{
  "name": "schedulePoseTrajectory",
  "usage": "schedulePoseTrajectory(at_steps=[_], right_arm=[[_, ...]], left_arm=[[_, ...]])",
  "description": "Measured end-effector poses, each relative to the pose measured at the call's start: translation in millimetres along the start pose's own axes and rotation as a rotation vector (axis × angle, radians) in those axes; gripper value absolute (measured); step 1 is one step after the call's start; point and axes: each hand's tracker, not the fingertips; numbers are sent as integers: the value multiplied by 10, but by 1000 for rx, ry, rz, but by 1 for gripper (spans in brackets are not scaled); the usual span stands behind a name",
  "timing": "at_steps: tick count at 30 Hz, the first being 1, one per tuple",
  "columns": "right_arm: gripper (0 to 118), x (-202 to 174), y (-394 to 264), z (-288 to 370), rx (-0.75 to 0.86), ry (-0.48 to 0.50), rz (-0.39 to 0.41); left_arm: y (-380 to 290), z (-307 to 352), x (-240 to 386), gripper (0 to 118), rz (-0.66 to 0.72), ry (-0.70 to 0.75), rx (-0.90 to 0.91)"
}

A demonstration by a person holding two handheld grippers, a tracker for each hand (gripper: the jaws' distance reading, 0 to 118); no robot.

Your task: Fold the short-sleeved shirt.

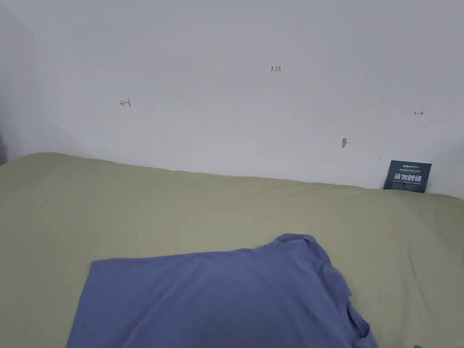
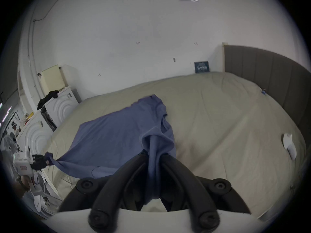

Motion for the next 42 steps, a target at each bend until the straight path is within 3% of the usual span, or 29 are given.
schedulePoseTrajectory(at_steps=[3, 4, 5, 6, 7, 8, 10, 14, 21, 25, 27, 28, 30, 32, 34, 35, 42], right_arm=[[8, 96, -117, -43, -112, 31, -49], [13, 98, -128, -47, -144, 22, -48], [26, 104, -144, -45, -158, 3, -48], [54, 108, -146, -22, -138, -8, -55], [93, 129, -141, 6, -128, -4, -61], [98, 150, -121, 45, -128, 16, -70], [95, 112, -70, 204, -73, 23, -57], [96, -30, 31, 457, 32, -44, 8], [95, -323, -188, 667, 79, -44, -19], [93, -527, -559, 646, 1, -63, 139], [76, -615, -743, 662, -48, -76, 223], [51, -657, -847, 681, -63, -73, 270], [9, -739, -1049, 695, -100, -104, 358], [3, -805, -1215, 767, -118, -116, 381], [1, -803, -1328, 826, -131, -66, 320], [1, -806, -1357, 840, -132, -50, 294], [1, -731, -1198, 818, -130, -71, 305]], left_arm=[[-202, -89, 18, 11, 22, -1, -53], [-242, -97, 18, 22, 61, 9, -76], [-264, -91, 14, 43, 105, 7, -94], [-274, -66, -3, 70, 173, -16, -111], [-338, -73, -82, 91, 243, -35, -111], [-341, -19, -120, 93, 304, -47, -98], [-304, 163, -207, 93, 366, -39, -34], [-76, 541, -139, 93, 340, 68, 65], [320, 786, 279, 92, 376, 105, 138], [191, 874, 580, 81, 412, 194, 207], [57, 952, 780, 47, 435, 232, 248], [194, 861, 554, 21, 387, 205, 194], [159, 844, 536, 9, 359, 257, 136], [-241, 890, 824, 1, 396, 212, 73], [-218, 871, 735, 0, 408, 214, 37], [-590, 908, 1021, 0, 400, 217, 26], [-551, 723, 872, 0, 412, 261, 5]])
